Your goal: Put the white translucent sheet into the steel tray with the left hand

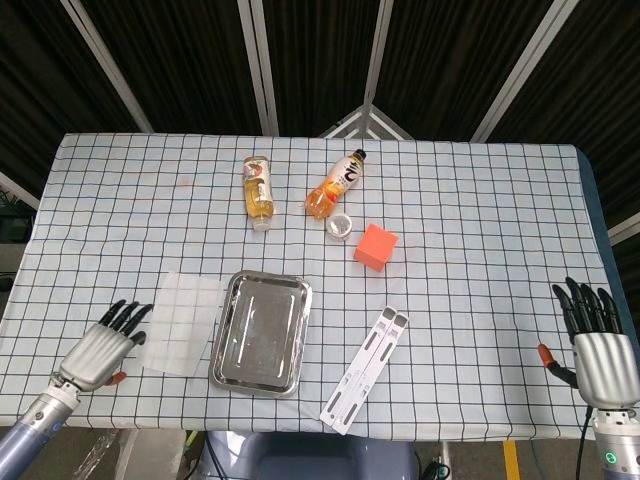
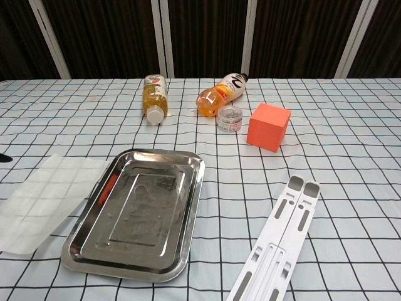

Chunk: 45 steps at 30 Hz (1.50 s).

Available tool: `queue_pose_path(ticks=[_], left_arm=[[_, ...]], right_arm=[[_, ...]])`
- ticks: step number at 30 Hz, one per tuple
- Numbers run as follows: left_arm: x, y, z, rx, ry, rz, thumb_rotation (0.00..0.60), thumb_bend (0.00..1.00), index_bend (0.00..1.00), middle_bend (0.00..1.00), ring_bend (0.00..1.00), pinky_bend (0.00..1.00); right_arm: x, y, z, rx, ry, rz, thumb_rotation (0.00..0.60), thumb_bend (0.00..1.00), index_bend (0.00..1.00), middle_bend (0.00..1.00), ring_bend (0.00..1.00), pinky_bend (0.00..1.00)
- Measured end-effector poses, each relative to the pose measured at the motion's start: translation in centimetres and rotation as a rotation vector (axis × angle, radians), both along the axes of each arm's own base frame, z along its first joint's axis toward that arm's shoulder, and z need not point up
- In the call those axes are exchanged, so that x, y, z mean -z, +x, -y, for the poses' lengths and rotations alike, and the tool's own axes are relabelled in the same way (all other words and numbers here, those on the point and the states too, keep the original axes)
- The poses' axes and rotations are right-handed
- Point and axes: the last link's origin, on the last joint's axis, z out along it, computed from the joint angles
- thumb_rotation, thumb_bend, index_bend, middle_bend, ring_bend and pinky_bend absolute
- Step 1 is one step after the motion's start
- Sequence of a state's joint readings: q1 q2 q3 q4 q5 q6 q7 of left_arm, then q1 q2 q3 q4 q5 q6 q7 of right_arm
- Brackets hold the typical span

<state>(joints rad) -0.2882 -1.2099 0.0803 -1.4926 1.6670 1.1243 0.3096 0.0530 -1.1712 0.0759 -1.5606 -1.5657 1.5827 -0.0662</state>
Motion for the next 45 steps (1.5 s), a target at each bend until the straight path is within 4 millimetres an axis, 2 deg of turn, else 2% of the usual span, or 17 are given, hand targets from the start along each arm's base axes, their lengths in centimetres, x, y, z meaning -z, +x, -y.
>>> queue_pose_path(ticks=[21, 32, 45], left_arm=[[2.9, 0.8, -1.7, -0.007, -0.053, 0.001, 0.600, 0.21, 0.48, 0.00, 0.00, 0.00], [3.3, 0.3, -2.0, -0.035, -0.056, 0.001, 0.600, 0.39, 0.52, 0.00, 0.00, 0.00], [3.2, 0.2, -2.1, -0.058, -0.054, 0.023, 0.600, 0.52, 0.57, 0.01, 0.00, 0.00]], right_arm=[[-0.1, 0.0, 0.0, 0.000, -0.007, 0.018, 0.600, 0.33, 0.00, 0.00, 0.00, 0.00], [-0.2, -0.1, -0.1, 0.005, -0.010, 0.023, 0.600, 0.33, 0.00, 0.00, 0.00, 0.00], [-0.2, 0.0, -0.1, 0.007, -0.008, 0.025, 0.600, 0.33, 0.00, 0.00, 0.00, 0.00]])
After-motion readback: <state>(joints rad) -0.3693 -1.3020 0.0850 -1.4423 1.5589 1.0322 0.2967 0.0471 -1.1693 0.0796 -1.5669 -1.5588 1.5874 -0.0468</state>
